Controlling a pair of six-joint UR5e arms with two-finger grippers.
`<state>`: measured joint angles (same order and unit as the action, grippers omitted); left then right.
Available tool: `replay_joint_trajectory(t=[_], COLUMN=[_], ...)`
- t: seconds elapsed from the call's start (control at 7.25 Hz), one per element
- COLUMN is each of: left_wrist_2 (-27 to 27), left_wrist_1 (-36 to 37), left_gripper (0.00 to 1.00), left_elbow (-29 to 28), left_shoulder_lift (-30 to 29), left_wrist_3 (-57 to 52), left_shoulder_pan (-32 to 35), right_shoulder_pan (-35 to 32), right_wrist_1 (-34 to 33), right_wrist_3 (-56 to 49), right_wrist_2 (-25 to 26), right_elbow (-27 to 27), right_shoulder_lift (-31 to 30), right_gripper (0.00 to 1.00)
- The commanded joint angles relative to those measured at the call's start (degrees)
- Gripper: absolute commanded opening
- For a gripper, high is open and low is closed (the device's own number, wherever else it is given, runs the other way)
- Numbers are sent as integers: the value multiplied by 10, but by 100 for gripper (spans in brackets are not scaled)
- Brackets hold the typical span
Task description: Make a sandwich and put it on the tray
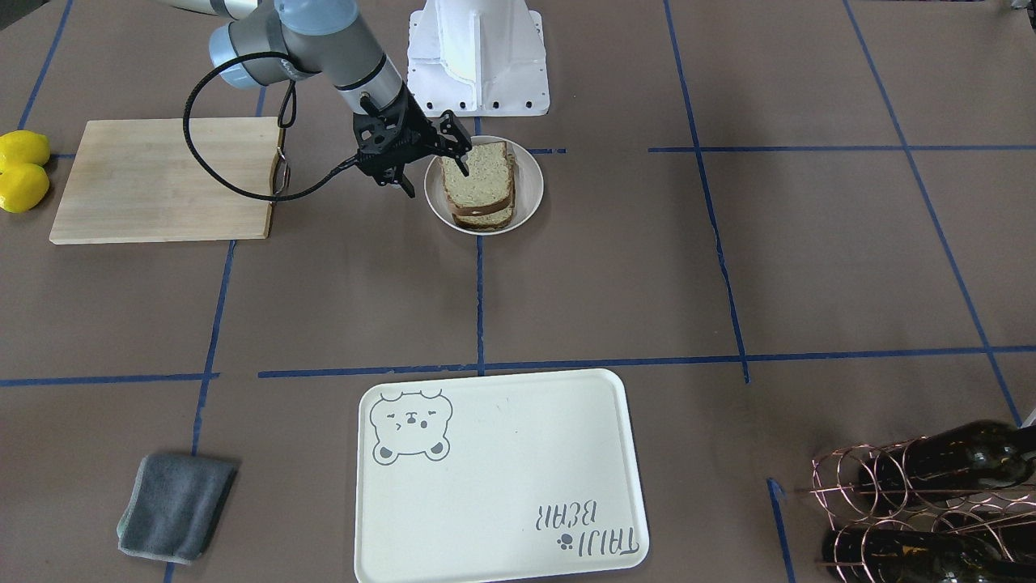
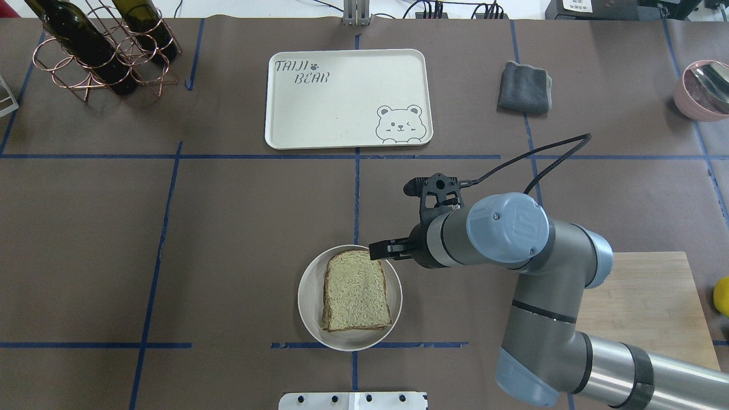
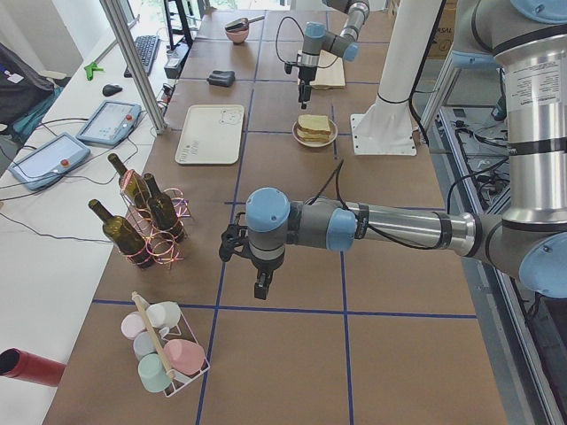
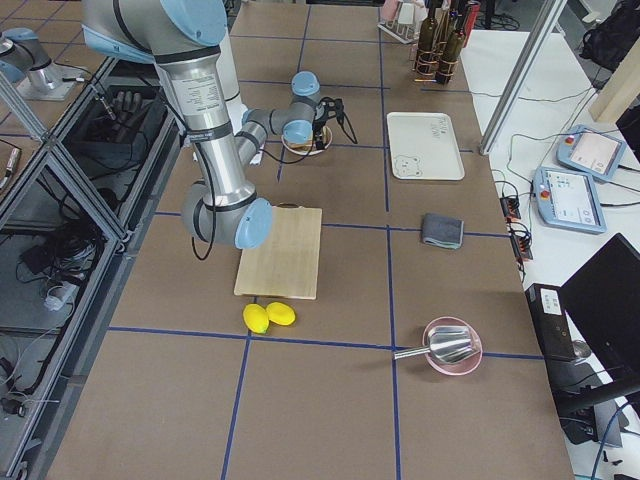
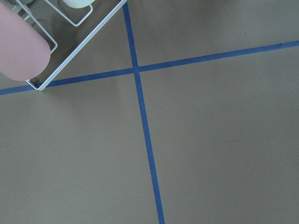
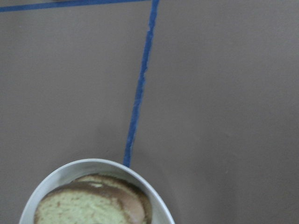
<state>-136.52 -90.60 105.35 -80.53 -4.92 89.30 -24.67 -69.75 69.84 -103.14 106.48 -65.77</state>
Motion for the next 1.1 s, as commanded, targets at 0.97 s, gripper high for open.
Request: replay_joint_trajectory(t=[0.97], left_wrist_2=[-4], left_wrist_1=[-30], left_gripper=[100], left_elbow=[-4], left_shoulder_lift=[-80], left_wrist_3=[7], left_shoulder_pan=[-2], right_shoulder_pan=[-426], right_wrist_1=[-125], right_wrist_3=[-658], right_wrist_2=[-271], right_elbow=[50], right_shoulder_lift=[-268], right_gripper=[100])
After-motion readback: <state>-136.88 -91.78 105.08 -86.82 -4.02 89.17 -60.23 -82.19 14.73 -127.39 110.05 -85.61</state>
